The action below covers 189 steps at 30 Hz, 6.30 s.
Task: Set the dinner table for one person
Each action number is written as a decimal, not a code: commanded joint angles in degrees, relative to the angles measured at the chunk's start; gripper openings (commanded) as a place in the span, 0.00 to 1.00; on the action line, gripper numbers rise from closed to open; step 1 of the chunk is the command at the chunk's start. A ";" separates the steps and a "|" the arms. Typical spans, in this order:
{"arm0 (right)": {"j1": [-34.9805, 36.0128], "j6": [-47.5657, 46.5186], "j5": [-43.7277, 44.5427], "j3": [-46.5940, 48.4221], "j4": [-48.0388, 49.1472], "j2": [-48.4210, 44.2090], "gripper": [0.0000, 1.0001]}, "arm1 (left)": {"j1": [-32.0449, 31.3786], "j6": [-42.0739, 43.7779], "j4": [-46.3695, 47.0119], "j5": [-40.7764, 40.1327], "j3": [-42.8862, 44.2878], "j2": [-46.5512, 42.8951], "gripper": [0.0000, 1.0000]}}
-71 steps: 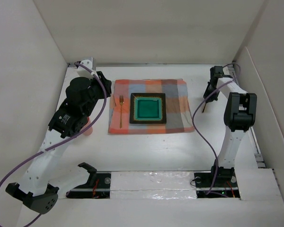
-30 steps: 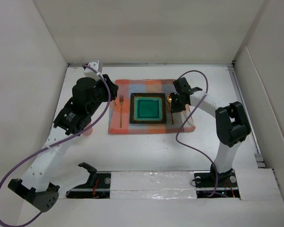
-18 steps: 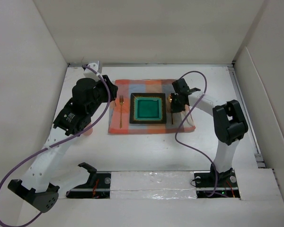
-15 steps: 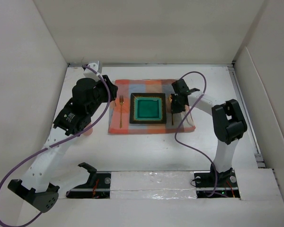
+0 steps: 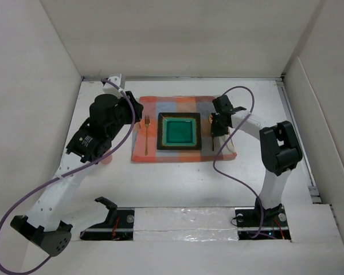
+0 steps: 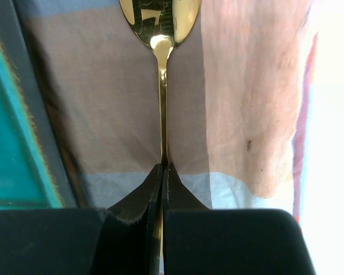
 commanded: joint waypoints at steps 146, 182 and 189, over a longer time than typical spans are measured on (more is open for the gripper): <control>-13.06 -2.40 -1.26 66.95 -20.83 19.53 0.46 | 0.14 -4.71 7.18 3.66 4.81 8.23 0.30; -24.66 15.09 12.71 -6.59 7.37 -52.28 1.00 | 0.14 -7.17 -9.25 -22.01 5.87 -2.14 0.61; -25.19 15.26 10.96 -6.44 8.87 -52.19 1.00 | 0.14 -7.61 -9.16 -19.99 4.37 -3.64 0.61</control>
